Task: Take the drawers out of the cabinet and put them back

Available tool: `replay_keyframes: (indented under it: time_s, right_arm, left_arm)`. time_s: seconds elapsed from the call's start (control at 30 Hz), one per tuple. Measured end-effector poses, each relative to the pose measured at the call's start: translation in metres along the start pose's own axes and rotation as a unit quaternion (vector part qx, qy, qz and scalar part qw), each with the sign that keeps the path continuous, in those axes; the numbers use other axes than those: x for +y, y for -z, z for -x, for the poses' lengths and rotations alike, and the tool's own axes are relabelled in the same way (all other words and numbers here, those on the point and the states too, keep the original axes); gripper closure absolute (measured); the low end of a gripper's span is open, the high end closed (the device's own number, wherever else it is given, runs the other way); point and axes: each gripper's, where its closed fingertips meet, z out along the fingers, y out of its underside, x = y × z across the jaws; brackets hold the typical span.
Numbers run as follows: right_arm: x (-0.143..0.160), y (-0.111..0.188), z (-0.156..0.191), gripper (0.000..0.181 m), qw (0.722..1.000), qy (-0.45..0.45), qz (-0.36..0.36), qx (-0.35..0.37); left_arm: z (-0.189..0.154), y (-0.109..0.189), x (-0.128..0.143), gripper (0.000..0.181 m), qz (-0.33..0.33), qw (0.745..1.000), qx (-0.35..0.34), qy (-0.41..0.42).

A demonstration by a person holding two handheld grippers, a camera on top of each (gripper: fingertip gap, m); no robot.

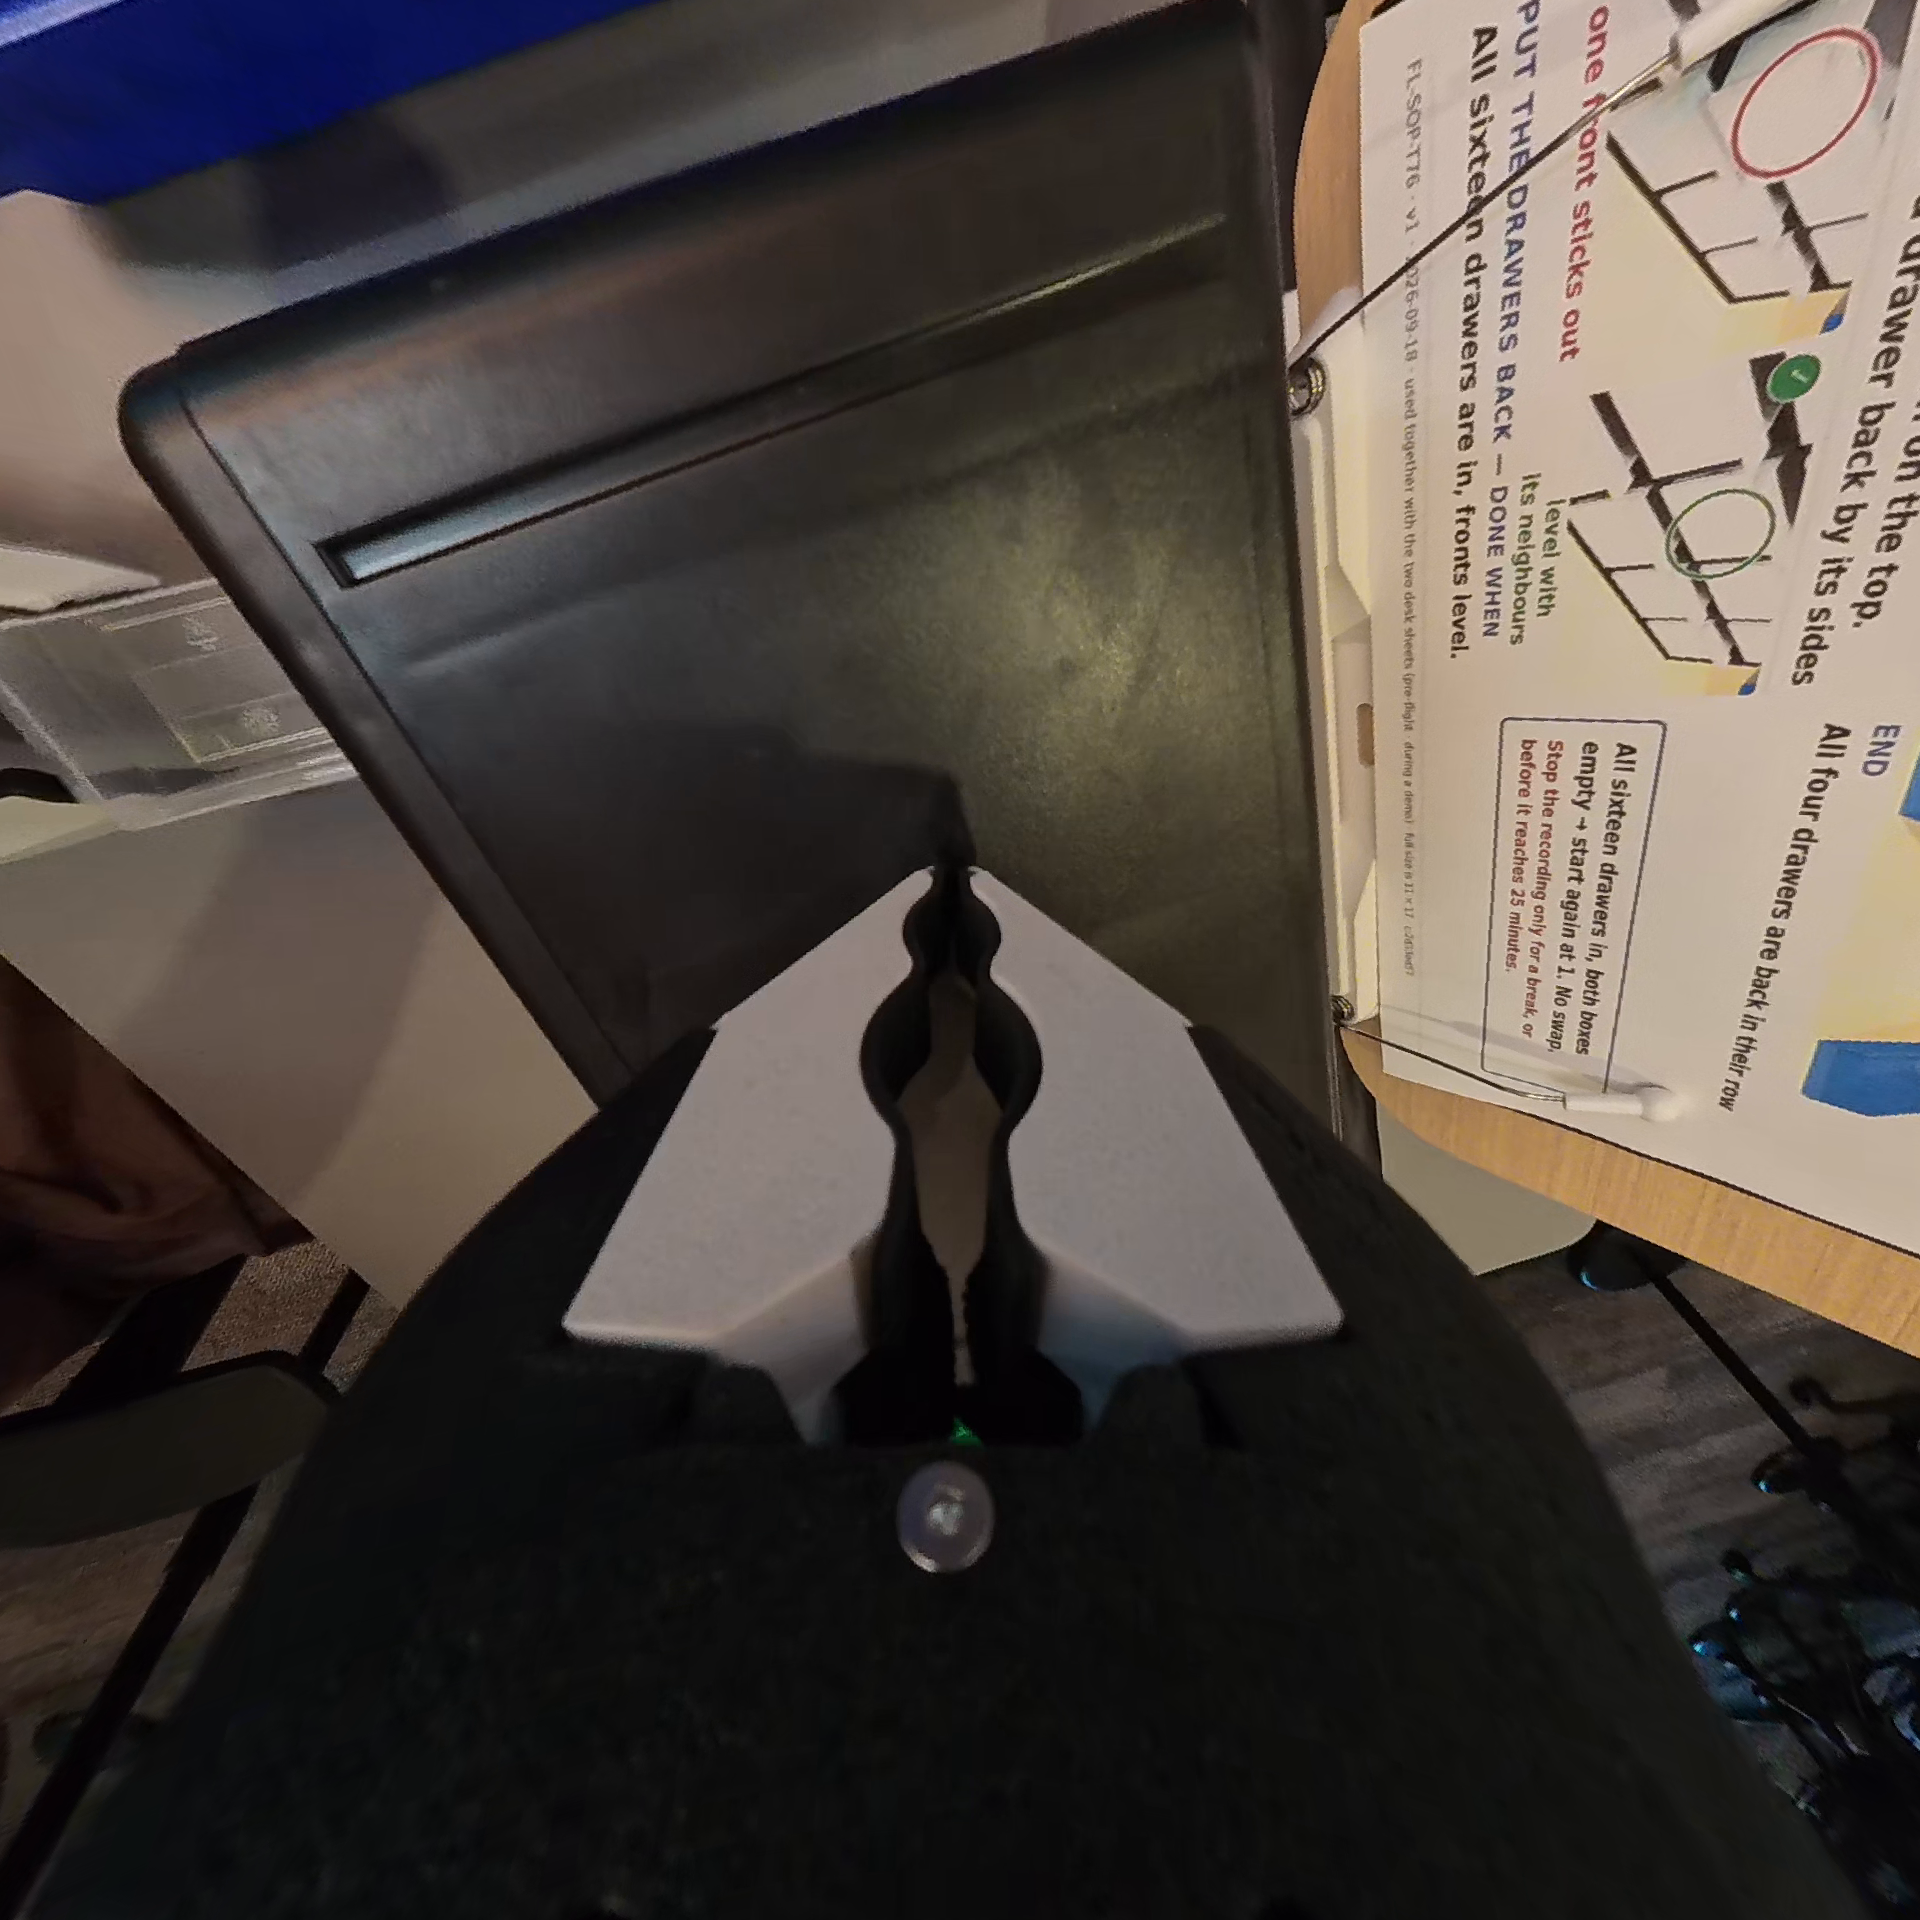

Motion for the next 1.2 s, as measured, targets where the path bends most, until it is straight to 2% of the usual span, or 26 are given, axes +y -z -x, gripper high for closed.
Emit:
replay_keyframes:
  time_s: [0.23, 0.3, 0.37, 0.43, 0.5, 0.57, 0.7, 0.87, 1.03, 1.2]
  right_arm:
    - [0.0, 0.0, 0.0, 0.181, 1.0, 0.002, 0.008, 0.01]
    - [0.0, 0.0, 0.0, 0.181, 1.0, 0.001, 0.01, 0.01]
    - [0.0, 0.0, 0.0, 0.181, 1.0, -0.001, 0.01, 0.009]
    - [0.0, 0.0, 0.0, 0.181, 1.0, -0.002, 0.009, 0.009]
    - [0.0, 0.0, 0.0, 0.181, 1.0, -0.003, 0.008, 0.01]
    - [0.0, 0.0, 0.0, 0.181, 1.0, -0.003, 0.004, 0.012]
    - [0.0, 0.0, 0.0, 0.181, 1.0, -0.004, -0.007, 0.014]
    - [-0.001, 0.001, 0.0, 0.181, 0.999, 0.011, -0.035, 0.022]
    - [-0.002, 0.001, 0.0, 0.181, 0.998, 0.005, -0.063, 0.027]
    - [0.002, 0.005, 0.002, 0.181, 0.992, 0.041, -0.1, 0.068]
  left_arm:
    - [-0.023, 0.023, 0.002, 0.126, -0.022, 0.999, 0.04, -0.028]
    - [-0.042, 0.033, -0.003, 0.126, -0.049, 0.993, 0.098, -0.046]
    - [-0.048, 0.038, -0.004, 0.126, -0.055, 0.988, 0.123, -0.073]
    - [-0.065, 0.04, 0.004, 0.125, -0.045, 0.974, 0.194, -0.103]
    - [-0.063, 0.031, 0.018, 0.125, -0.008, 0.97, 0.212, -0.115]
    - [-0.058, 0.024, 0.023, 0.126, 0.002, 0.97, 0.217, -0.113]
    - [-0.075, 0.034, 0.029, 0.125, 0.0, 0.942, 0.311, -0.126]
    - [-0.096, 0.053, 0.06, 0.125, 0.05, 0.891, 0.429, -0.144]
    - [-0.103, 0.053, 0.083, 0.126, 0.078, 0.871, 0.442, -0.198]
    - [-0.098, 0.051, 0.094, 0.126, 0.093, 0.87, 0.431, -0.221]
